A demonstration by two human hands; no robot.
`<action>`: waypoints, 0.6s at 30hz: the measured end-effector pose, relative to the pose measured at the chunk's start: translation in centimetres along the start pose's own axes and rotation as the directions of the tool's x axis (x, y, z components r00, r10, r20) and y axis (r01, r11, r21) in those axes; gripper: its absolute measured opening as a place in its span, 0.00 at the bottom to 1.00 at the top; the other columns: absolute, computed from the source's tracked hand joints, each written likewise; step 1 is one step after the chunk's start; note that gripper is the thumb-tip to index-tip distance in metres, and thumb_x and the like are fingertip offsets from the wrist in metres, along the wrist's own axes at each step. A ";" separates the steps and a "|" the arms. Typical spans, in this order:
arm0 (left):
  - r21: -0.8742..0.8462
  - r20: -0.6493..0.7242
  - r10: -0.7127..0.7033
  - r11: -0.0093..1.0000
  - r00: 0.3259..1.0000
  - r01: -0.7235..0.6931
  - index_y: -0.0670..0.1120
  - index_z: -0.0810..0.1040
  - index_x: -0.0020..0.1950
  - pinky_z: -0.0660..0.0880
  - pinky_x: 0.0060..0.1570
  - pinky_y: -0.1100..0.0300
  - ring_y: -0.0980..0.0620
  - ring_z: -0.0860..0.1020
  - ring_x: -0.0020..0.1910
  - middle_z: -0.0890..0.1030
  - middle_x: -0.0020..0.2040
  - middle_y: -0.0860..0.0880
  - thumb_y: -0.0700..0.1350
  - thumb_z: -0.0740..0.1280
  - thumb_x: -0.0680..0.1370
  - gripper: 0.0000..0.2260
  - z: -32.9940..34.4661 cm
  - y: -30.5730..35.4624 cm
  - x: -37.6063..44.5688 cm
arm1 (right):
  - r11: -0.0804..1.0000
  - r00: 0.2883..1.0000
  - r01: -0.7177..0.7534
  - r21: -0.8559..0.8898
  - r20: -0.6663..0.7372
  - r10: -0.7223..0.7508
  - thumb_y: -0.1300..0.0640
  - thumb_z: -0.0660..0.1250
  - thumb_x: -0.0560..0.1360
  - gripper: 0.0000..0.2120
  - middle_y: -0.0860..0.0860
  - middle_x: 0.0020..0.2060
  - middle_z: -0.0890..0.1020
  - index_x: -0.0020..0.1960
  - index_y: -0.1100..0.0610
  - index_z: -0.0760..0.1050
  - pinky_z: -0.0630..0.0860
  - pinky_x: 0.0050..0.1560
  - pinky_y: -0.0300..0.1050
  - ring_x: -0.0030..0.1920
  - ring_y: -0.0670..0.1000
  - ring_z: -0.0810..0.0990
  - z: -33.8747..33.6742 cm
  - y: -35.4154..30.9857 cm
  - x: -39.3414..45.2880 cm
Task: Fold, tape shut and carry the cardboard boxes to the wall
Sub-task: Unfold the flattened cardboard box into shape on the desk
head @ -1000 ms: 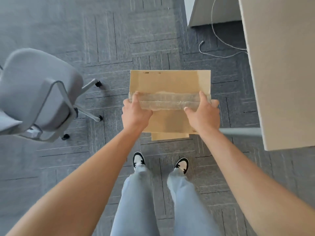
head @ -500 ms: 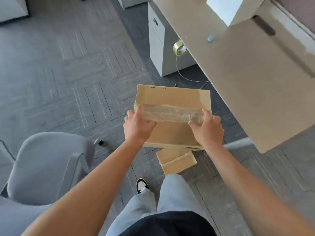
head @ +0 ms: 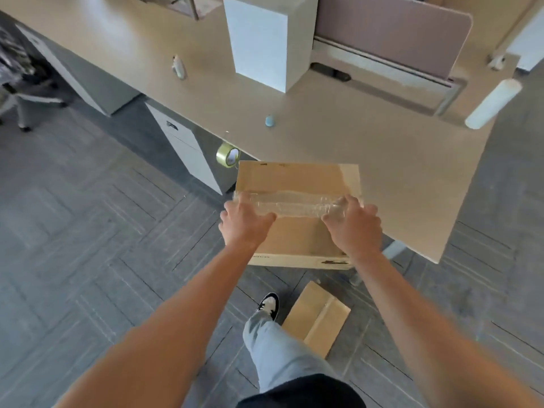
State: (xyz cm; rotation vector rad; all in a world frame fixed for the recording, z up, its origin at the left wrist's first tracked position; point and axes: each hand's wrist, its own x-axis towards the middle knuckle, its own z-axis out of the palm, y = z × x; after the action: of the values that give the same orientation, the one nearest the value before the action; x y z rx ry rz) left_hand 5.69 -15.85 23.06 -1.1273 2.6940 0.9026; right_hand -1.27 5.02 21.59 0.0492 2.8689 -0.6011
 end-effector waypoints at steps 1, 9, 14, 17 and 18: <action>0.023 0.011 0.003 1.000 1.000 -0.004 0.51 0.66 0.76 0.72 0.67 0.40 0.37 0.72 0.66 0.72 0.68 0.41 0.61 0.75 0.73 0.36 -0.1 0.6 1.8 | 1.000 1.000 -0.020 0.010 -0.002 0.020 0.37 0.67 0.77 0.32 0.62 0.65 0.73 0.77 0.48 0.68 0.77 0.62 0.58 0.59 0.65 0.77 0.3 -0.9 1.2; 0.106 0.142 0.166 0.978 0.976 -0.181 0.52 0.66 0.75 0.69 0.65 0.41 0.37 0.70 0.68 0.71 0.68 0.42 0.61 0.73 0.74 0.33 -0.3 8.2 15.1 | 0.971 0.974 -0.227 0.076 -0.008 0.228 0.38 0.66 0.77 0.32 0.61 0.67 0.72 0.77 0.47 0.66 0.77 0.63 0.59 0.60 0.64 0.77 0.3 -3.8 10.9; 0.143 0.224 0.257 0.945 0.940 -0.292 0.50 0.63 0.77 0.69 0.66 0.42 0.37 0.69 0.69 0.70 0.70 0.41 0.61 0.71 0.75 0.36 3.1 15.3 20.3 | 0.913 0.927 -0.366 0.181 -0.012 0.374 0.41 0.67 0.77 0.29 0.59 0.67 0.71 0.76 0.46 0.68 0.77 0.64 0.59 0.60 0.63 0.78 -1.3 -3.0 16.9; 0.144 0.309 0.267 0.936 0.913 -0.322 0.49 0.61 0.79 0.67 0.68 0.42 0.36 0.68 0.70 0.68 0.72 0.41 0.58 0.71 0.76 0.36 5.5 18.9 23.9 | 0.874 0.889 -0.439 0.209 -0.039 0.456 0.40 0.68 0.76 0.28 0.58 0.66 0.72 0.73 0.46 0.70 0.79 0.62 0.58 0.58 0.63 0.80 -1.9 -2.2 21.4; 0.141 0.329 0.276 0.931 0.903 -0.336 0.49 0.62 0.78 0.68 0.67 0.42 0.37 0.68 0.70 0.68 0.72 0.41 0.58 0.72 0.75 0.36 6.2 19.9 25.4 | 0.861 0.876 -0.459 0.222 -0.048 0.479 0.41 0.68 0.77 0.27 0.58 0.67 0.72 0.73 0.47 0.71 0.78 0.63 0.58 0.58 0.63 0.80 -1.9 -2.2 23.0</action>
State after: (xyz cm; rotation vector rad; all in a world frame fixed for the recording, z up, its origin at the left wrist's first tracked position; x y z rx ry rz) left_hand -26.99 -17.24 20.20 -0.4822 2.6621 0.7508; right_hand -24.34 3.56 19.31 0.8103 2.7138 -0.7973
